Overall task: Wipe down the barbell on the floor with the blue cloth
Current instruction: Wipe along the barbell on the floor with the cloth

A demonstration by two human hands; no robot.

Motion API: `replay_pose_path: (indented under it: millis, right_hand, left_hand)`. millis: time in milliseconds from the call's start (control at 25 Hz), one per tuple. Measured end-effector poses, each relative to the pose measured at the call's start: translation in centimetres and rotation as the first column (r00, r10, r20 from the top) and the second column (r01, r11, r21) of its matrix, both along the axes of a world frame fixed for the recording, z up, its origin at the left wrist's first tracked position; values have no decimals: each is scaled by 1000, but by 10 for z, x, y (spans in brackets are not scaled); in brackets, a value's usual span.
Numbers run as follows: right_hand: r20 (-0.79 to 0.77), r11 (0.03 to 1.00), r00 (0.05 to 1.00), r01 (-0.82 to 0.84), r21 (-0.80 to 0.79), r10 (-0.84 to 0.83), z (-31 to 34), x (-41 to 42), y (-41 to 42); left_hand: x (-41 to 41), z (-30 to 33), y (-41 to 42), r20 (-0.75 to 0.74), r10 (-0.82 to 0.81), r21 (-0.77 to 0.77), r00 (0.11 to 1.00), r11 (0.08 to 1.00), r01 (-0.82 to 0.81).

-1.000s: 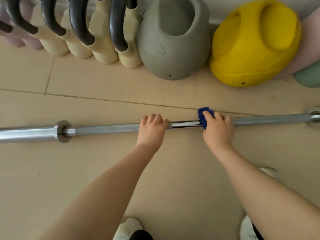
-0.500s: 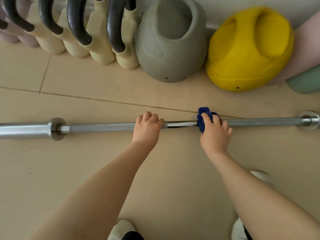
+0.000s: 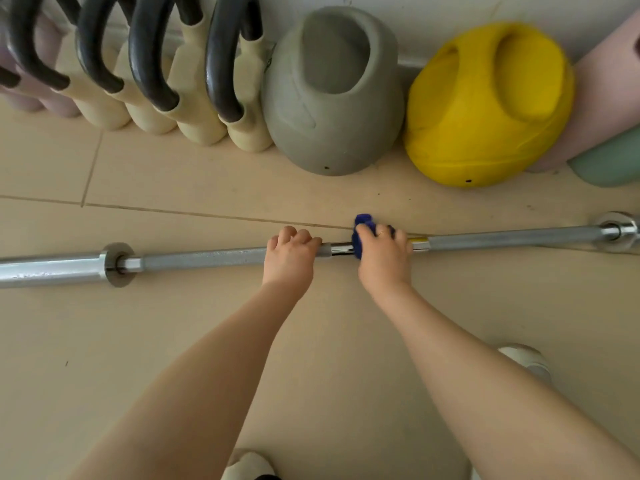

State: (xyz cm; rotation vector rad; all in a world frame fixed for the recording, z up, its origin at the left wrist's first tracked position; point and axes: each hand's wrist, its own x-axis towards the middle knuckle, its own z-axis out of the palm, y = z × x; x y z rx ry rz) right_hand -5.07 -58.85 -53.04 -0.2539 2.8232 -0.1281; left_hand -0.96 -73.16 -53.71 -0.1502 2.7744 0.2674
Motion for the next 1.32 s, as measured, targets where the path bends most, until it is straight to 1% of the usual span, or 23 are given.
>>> replay_pose_path:
  millis: [80,120,160,200,280,320,360,400,480,560,600,640,680,720,760,800,880,960,1040,1160,1200,1240,1320]
  right_hand:
    - [40,964,969,-238,-115,244,2,10,-12]
    - [49,933,941,-323,-158,334,3,12,-12]
    - [53,923,931,-350,-158,362,4,6,-9]
    - [58,945,948,-306,-112,314,3,-3,-3]
    - [42,996,996,-80,44,78,3,-14,8]
    - [33,990,999,-36,136,31,6,-12,8]
    - [47,983,997,-66,172,58,9,-9,3]
    - [83,982,989,-131,136,120,11,-4,-6]
    - [151,960,948,-275,-61,281,12,8,-28]
    - [184,930,920,-311,-198,347,12,10,-39]
    - [166,938,933,-285,-199,319,9,5,-38]
    - [139,968,963,-214,-132,232,7,1,-35]
    - [107,994,988,-106,-15,107,6,0,-30]
    - [87,996,996,-10,86,2,5,3,-27]
    - [90,994,995,35,103,-44,4,8,-31]
    - [112,999,993,16,44,-21,4,14,-40]
    - [172,982,975,-116,-148,141,6,30,-66]
    - [217,955,946,-192,-225,241,11,38,-80]
    - [237,959,935,-229,-165,264,19,33,-74]
    - [254,969,953,-205,140,165,31,20,-45]
    - [252,965,959,-179,192,128,36,17,-39]
    - [264,968,957,-172,183,120,39,17,-40]
    - [315,978,929,-211,11,196,38,23,-54]
  left_hand:
    - [-6,1,-2,38,2,22,999,1000,-3]
    - [-8,1,-3,48,15,29,999,999,-16]
    - [-9,2,-5,45,37,30,998,999,-39]
    - [-9,2,-8,35,68,40,997,997,-70]
    - [-3,3,-19,3,114,84,994,990,-114]
    - [2,4,-24,-5,111,105,994,988,-110]
    - [7,5,-30,-6,103,125,995,987,-101]
    - [14,6,-35,-1,101,134,995,986,-100]
    - [29,10,-44,1,106,121,994,987,-106]
    - [46,17,-49,-12,74,125,997,989,-72]
    - [55,19,-53,-9,50,134,999,990,-48]
    - [62,20,-57,3,22,135,1000,991,-22]
    - [68,20,-61,24,1,119,1000,993,-4]
    - [71,20,-66,46,7,89,999,996,-11]
    - [74,19,-74,62,39,54,997,998,-42]
    - [76,19,-80,72,89,23,993,996,-91]
    - [80,20,-88,100,171,4,980,985,-173]
    - [84,24,-90,120,154,48,981,986,-160]
    - [87,28,-92,125,90,84,988,991,-100]
    - [87,29,-94,151,21,101,988,994,-37]
    - [85,29,-94,169,16,97,986,995,-33]
    - [84,29,-92,187,27,94,982,995,-45]
    - [84,26,-90,219,42,88,975,994,-63]
